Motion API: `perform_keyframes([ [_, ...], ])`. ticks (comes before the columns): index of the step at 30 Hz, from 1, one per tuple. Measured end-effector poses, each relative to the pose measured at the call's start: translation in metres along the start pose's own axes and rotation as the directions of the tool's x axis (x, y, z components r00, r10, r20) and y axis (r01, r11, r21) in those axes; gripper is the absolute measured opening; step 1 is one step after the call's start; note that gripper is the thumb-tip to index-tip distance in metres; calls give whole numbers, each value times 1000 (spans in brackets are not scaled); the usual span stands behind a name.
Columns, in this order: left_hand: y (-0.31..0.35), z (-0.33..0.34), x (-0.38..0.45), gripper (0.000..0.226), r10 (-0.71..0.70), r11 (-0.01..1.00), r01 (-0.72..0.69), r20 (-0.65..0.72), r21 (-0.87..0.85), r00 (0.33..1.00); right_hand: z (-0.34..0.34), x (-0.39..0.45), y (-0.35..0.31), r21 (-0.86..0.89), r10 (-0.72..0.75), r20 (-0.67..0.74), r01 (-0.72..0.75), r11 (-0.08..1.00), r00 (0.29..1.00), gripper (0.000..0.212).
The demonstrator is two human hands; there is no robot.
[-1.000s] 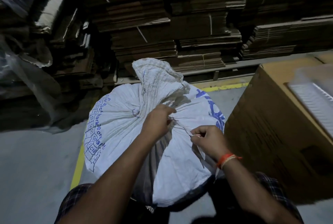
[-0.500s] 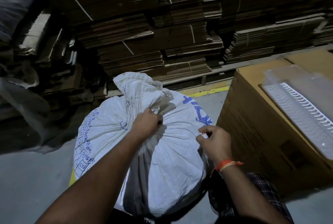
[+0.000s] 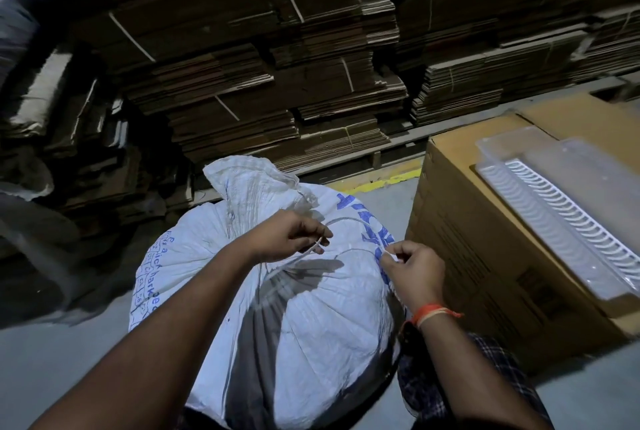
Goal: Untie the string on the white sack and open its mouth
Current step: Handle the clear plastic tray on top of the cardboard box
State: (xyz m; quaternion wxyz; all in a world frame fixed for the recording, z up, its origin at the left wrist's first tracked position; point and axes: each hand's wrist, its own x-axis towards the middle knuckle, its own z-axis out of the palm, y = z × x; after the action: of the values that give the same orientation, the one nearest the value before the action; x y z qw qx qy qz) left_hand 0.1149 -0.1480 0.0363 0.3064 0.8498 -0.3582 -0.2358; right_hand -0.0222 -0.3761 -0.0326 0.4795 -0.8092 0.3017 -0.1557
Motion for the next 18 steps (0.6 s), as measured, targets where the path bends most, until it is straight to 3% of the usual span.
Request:
perform_keyframes([
  [3, 0, 1, -5, 22, 68, 989, -60, -55, 136, 996, -2, -3, -3, 11, -5, 15, 4, 1000, 1000, 5],
  [6, 7, 0, -11, 17, 110, 984, -89, -128, 157, 986, -7, -8, -7, 14, -10, 29, 10, 1000, 1000, 1],
  [12, 27, -6, -4, 15, 270, 938, -182, -292, 294, 918, -47, -24, -28, -26, -96, -12, 96, 995, 995, 2],
  [18, 75, 4, 26, 10, 330, 931, -245, -341, 269, 880, -104, -33, -46, -119, -165, -124, 151, 981, 978, 5],
])
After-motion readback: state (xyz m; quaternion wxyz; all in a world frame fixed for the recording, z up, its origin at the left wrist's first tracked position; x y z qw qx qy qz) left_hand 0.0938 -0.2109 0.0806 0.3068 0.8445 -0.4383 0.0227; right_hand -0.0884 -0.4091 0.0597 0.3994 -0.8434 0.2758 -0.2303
